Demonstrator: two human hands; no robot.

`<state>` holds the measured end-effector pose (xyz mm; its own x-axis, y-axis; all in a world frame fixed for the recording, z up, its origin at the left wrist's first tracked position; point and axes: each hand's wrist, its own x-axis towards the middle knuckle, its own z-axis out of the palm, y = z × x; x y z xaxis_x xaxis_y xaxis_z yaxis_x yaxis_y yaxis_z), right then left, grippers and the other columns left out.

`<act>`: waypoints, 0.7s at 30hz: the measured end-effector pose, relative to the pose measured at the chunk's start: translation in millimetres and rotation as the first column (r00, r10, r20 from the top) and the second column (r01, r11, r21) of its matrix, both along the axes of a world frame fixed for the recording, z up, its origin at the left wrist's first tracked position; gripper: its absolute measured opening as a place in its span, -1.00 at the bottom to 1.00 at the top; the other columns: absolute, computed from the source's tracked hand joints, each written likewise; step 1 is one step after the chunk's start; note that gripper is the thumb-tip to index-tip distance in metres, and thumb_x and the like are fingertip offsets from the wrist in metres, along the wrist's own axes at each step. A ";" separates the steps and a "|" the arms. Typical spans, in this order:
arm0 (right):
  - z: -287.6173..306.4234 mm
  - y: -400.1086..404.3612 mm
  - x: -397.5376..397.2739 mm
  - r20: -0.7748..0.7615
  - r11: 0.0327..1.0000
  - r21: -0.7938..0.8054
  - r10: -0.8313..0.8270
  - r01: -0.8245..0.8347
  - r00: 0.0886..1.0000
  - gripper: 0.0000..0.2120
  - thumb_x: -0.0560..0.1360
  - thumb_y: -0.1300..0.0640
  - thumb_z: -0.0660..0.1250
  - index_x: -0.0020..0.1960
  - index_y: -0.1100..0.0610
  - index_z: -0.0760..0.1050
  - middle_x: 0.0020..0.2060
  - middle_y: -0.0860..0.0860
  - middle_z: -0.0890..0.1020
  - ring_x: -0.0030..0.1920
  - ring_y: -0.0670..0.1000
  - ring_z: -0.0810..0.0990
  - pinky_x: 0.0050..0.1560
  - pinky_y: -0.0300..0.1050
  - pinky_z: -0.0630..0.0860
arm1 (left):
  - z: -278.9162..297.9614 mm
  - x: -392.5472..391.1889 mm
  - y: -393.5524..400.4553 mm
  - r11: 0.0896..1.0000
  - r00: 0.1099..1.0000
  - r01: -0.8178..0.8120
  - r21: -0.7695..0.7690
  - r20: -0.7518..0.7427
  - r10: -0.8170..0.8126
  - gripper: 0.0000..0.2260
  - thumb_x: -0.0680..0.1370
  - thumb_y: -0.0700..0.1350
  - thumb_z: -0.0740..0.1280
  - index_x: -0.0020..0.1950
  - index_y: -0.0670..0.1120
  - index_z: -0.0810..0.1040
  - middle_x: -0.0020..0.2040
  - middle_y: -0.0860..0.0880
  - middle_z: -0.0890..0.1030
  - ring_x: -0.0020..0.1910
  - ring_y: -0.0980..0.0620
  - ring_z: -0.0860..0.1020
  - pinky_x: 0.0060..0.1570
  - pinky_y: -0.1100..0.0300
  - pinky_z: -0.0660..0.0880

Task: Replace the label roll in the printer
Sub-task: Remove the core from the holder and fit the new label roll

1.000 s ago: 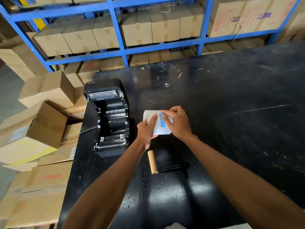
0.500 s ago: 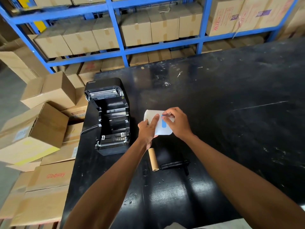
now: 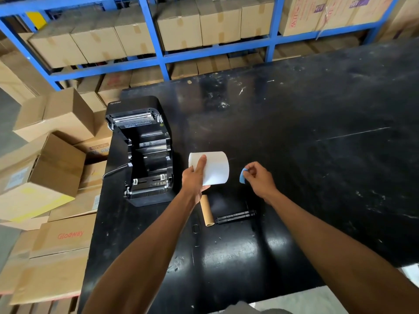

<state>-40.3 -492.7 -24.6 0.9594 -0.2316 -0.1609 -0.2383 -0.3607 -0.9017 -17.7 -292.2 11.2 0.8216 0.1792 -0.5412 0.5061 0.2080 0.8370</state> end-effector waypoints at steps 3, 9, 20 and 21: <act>-26.4 -20.1 -13.0 -0.154 0.950 -0.267 0.126 -0.164 0.980 -0.94 0.53 0.22 0.34 -0.01 0.11 0.52 -0.09 0.06 0.64 -0.06 0.11 0.61 -0.06 -0.04 0.54 | -5.0 0.2 0.1 1.000 1.000 0.017 -0.013 -0.019 -0.018 -0.47 0.53 0.19 0.41 0.32 -0.17 0.52 0.26 -0.17 0.61 0.15 -0.14 0.62 -0.26 0.10 0.59; -51.0 -32.9 -25.2 -0.320 0.762 -0.542 0.204 -0.355 0.925 -0.93 0.55 0.16 0.29 -0.01 0.01 0.48 -0.04 0.03 0.66 0.02 0.16 0.60 -0.01 0.06 0.53 | -14.4 -1.1 -4.3 0.999 0.997 0.010 -0.048 -0.073 -0.013 -0.48 0.55 0.15 0.40 0.33 -0.19 0.52 0.28 -0.18 0.61 0.06 -0.07 0.63 -0.35 0.16 0.61; -57.4 -26.3 -21.8 -0.308 0.884 -0.440 0.015 -0.156 0.951 -0.78 0.46 0.18 0.46 0.00 0.08 0.44 0.09 0.11 0.48 0.03 0.20 0.55 0.01 0.03 0.48 | -32.4 2.3 -10.9 0.999 0.987 -0.028 -0.039 -0.157 0.022 -0.43 0.50 0.18 0.44 0.35 -0.17 0.51 0.27 -0.16 0.61 0.20 -0.16 0.61 -0.28 0.10 0.63; -57.9 -27.2 -22.5 -0.314 0.886 -0.444 -0.014 -0.133 0.949 -0.78 0.47 0.17 0.46 0.00 0.10 0.43 0.09 0.13 0.48 0.03 0.21 0.55 0.02 0.04 0.48 | -32.6 1.8 -11.9 0.999 0.987 -0.028 -0.042 -0.160 0.021 -0.43 0.50 0.18 0.45 0.35 -0.17 0.51 0.27 -0.16 0.61 0.20 -0.16 0.61 -0.28 0.10 0.63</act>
